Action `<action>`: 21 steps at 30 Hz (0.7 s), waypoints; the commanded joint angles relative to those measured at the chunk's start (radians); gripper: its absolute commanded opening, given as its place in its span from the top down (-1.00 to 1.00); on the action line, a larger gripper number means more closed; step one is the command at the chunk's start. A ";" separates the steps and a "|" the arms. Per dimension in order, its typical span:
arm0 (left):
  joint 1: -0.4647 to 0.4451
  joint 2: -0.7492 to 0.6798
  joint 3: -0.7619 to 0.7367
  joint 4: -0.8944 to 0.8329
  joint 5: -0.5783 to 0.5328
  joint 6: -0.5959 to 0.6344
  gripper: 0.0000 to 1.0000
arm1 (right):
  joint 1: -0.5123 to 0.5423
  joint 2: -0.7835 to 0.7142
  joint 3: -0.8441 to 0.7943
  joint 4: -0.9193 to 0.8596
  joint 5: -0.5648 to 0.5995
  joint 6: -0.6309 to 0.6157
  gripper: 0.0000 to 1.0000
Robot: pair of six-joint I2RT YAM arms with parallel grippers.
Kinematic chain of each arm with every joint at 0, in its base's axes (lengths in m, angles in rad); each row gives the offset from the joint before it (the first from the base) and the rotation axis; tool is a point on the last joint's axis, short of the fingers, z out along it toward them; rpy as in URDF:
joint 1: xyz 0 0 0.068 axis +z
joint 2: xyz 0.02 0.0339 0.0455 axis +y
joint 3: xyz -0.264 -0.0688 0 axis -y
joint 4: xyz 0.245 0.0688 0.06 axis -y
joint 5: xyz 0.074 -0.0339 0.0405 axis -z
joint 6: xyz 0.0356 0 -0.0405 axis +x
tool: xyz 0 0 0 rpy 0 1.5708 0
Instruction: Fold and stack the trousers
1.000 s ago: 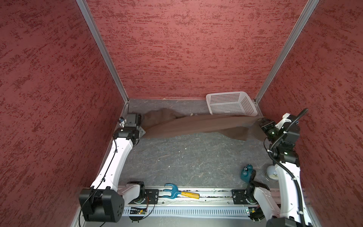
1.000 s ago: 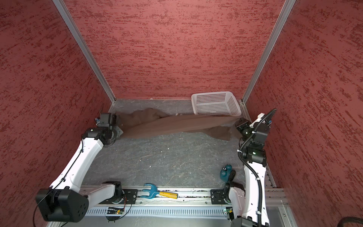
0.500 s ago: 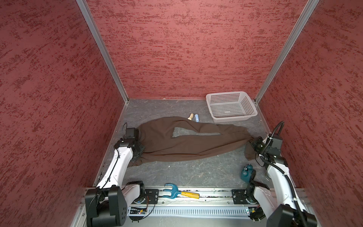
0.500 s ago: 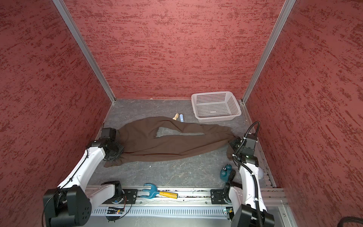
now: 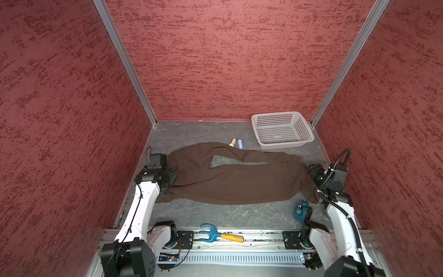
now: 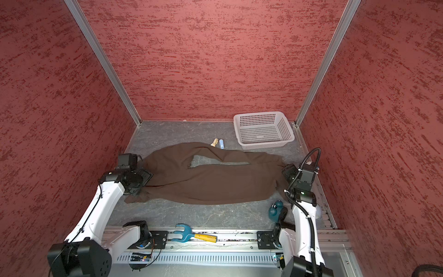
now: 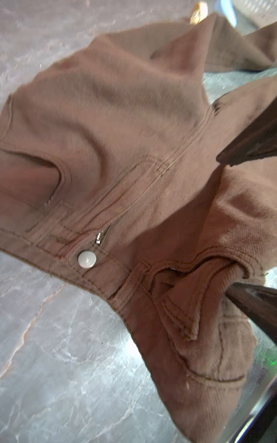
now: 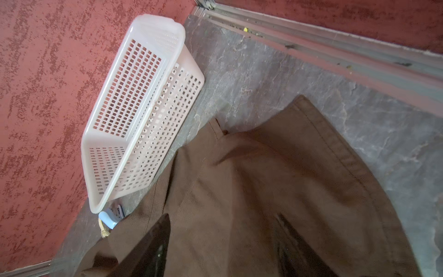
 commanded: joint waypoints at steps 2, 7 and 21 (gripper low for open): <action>0.007 -0.072 0.072 -0.010 0.030 -0.011 -0.42 | -0.004 0.027 0.089 0.096 0.008 0.015 -0.35; 0.010 -0.129 0.094 -0.004 0.013 -0.015 -0.30 | 0.014 0.130 0.109 0.167 -0.116 0.020 -0.31; 0.013 0.133 -0.056 0.290 0.180 0.019 0.34 | 0.172 0.295 0.009 0.155 -0.095 0.007 -0.27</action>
